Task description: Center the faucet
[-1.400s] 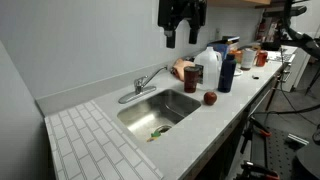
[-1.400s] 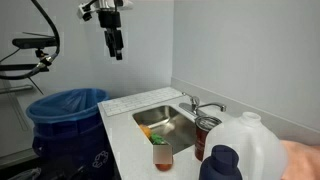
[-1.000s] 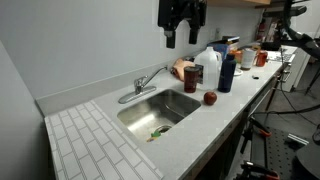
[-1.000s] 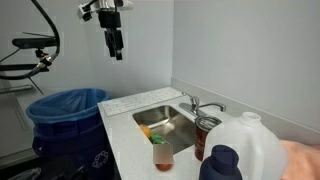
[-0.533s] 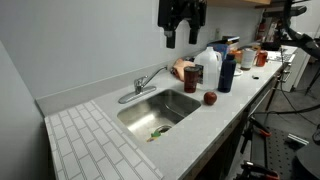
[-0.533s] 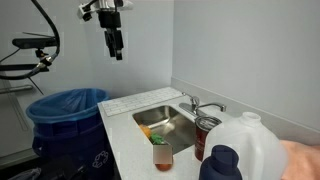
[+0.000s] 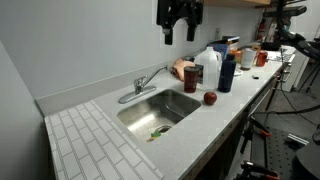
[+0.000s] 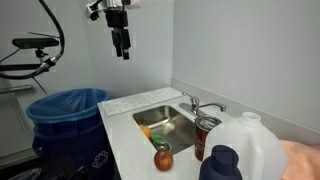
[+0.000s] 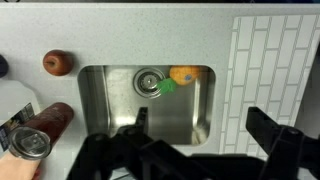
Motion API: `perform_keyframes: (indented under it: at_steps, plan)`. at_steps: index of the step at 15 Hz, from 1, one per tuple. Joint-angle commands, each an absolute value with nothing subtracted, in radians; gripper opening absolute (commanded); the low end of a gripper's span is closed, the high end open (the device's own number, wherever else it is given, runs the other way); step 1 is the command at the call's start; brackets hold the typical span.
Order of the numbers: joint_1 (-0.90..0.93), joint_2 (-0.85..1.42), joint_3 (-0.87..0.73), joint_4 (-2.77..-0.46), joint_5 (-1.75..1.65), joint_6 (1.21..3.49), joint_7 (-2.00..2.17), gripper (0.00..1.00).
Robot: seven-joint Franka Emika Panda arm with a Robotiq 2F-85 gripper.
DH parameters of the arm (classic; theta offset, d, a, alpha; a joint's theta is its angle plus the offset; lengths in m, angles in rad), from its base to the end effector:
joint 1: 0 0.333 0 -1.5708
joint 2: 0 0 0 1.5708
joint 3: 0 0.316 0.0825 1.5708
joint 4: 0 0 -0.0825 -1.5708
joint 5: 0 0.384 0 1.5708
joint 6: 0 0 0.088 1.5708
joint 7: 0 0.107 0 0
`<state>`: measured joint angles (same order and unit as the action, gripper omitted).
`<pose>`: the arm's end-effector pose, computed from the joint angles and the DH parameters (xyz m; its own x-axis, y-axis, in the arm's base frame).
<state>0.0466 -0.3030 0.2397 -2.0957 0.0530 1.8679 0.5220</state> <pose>0.4516 0.1481 0.5505 0.9646 -0.2548 0.0681 -0.2542 -0.9670 -0.0169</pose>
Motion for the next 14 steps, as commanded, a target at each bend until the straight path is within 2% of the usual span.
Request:
perform_keyframes:
  at_steps: [1,7,14]
  plan:
    - [0.018,-0.210,0.203,-1.971,-0.024,1.841,0.536,1.00]
    - [-0.001,-0.051,0.127,-1.837,-0.157,1.897,0.512,1.00]
    - [0.016,0.108,0.047,-1.783,-0.280,2.148,0.552,1.00]
